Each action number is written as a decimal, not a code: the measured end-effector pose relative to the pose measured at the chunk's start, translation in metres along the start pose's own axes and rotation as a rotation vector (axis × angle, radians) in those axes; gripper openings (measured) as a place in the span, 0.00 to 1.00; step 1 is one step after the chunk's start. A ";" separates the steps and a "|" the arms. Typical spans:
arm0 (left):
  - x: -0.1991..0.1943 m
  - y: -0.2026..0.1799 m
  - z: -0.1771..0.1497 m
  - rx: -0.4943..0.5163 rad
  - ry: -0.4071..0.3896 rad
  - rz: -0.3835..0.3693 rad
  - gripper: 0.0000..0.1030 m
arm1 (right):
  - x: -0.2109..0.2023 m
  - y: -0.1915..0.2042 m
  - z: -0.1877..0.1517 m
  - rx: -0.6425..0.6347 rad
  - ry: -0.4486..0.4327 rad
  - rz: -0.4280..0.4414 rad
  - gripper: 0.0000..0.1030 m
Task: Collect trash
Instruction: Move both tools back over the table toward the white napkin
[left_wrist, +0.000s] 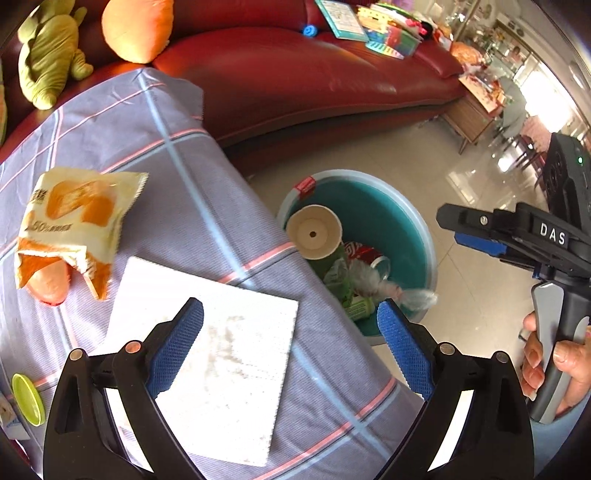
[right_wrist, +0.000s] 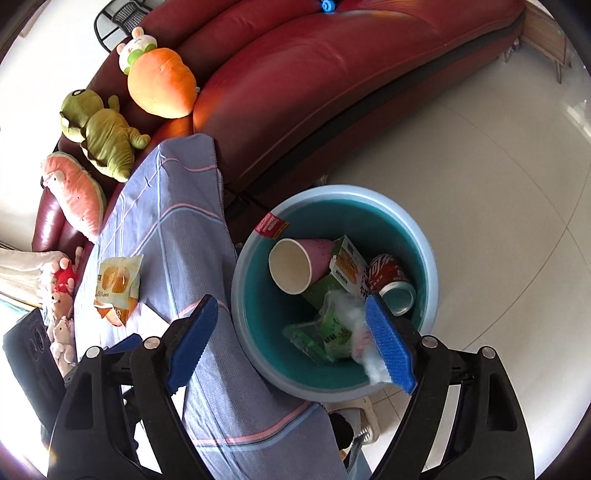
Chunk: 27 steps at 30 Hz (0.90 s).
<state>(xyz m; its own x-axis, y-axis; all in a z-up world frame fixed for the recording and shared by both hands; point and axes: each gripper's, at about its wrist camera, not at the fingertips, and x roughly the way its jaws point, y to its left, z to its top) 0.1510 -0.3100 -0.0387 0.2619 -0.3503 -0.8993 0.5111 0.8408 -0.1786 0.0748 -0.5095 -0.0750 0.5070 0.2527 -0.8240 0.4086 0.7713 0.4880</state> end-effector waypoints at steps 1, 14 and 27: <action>-0.002 0.003 -0.001 -0.007 -0.002 -0.001 0.92 | 0.001 0.003 -0.002 -0.001 0.005 -0.003 0.76; -0.033 0.041 -0.017 -0.063 -0.041 0.003 0.92 | 0.001 0.049 -0.020 -0.065 0.023 -0.002 0.76; -0.052 0.120 -0.059 -0.188 -0.057 0.047 0.92 | 0.025 0.109 -0.057 -0.189 0.103 -0.011 0.76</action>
<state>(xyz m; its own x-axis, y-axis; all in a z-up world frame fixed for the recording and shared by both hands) 0.1504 -0.1669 -0.0366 0.3308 -0.3274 -0.8851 0.3367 0.9171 -0.2134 0.0885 -0.3858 -0.0586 0.4192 0.2949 -0.8586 0.2590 0.8676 0.4245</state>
